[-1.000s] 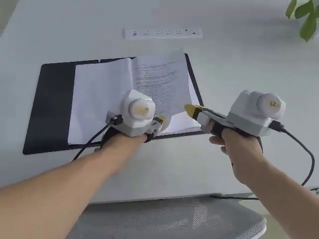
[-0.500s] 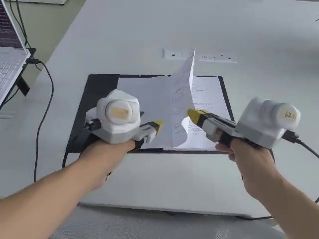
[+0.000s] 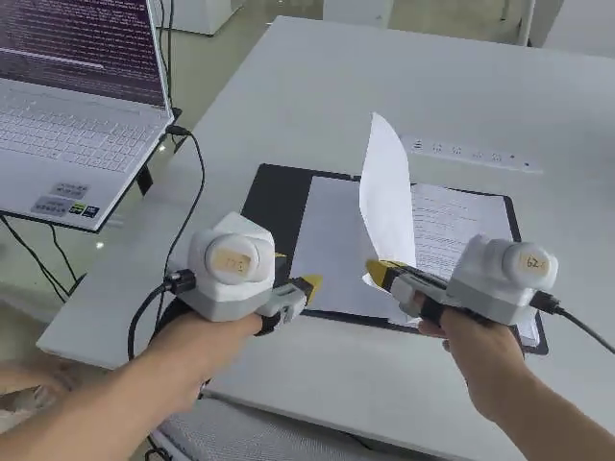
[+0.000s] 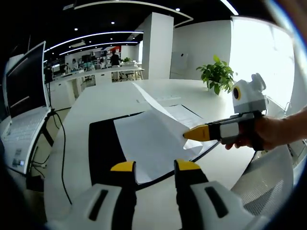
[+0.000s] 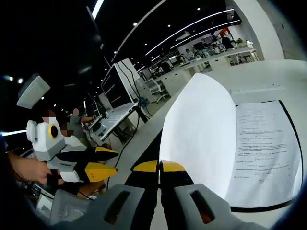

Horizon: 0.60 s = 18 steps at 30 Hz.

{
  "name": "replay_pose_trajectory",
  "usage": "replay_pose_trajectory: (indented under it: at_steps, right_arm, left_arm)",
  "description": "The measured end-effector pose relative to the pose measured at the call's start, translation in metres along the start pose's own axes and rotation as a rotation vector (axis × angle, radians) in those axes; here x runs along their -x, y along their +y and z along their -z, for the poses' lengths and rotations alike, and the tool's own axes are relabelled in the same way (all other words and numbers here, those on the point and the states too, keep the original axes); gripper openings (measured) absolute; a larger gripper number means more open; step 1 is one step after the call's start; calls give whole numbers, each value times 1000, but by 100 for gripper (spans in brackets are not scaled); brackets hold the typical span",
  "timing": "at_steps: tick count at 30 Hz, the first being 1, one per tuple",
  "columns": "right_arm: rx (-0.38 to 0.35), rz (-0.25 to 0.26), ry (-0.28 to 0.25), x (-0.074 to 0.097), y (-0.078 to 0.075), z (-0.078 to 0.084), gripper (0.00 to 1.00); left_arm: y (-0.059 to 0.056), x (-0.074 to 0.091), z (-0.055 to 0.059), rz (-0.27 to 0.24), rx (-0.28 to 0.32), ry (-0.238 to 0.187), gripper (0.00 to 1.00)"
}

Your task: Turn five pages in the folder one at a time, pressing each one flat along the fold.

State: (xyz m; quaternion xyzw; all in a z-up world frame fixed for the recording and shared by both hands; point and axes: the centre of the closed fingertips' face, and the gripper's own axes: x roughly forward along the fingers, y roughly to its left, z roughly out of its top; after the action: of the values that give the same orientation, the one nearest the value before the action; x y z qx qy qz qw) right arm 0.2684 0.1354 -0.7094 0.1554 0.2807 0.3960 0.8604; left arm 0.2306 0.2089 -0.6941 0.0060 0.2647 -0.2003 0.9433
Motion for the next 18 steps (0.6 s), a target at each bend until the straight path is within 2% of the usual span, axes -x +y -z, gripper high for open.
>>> replay_pose_trajectory:
  at_steps: [4,9,18]
  right_arm:
    - [23,2,49,-19,5,9,0]
    - [34,-8,83,-38,10,16,0]
    - [35,-2,172,-70,12,43,0]
  left_arm:
    - [12,5,8,-16,21,6,29]
    - [23,14,14,-32,42,4,28]
    - [42,24,23,-61,86,0,28]
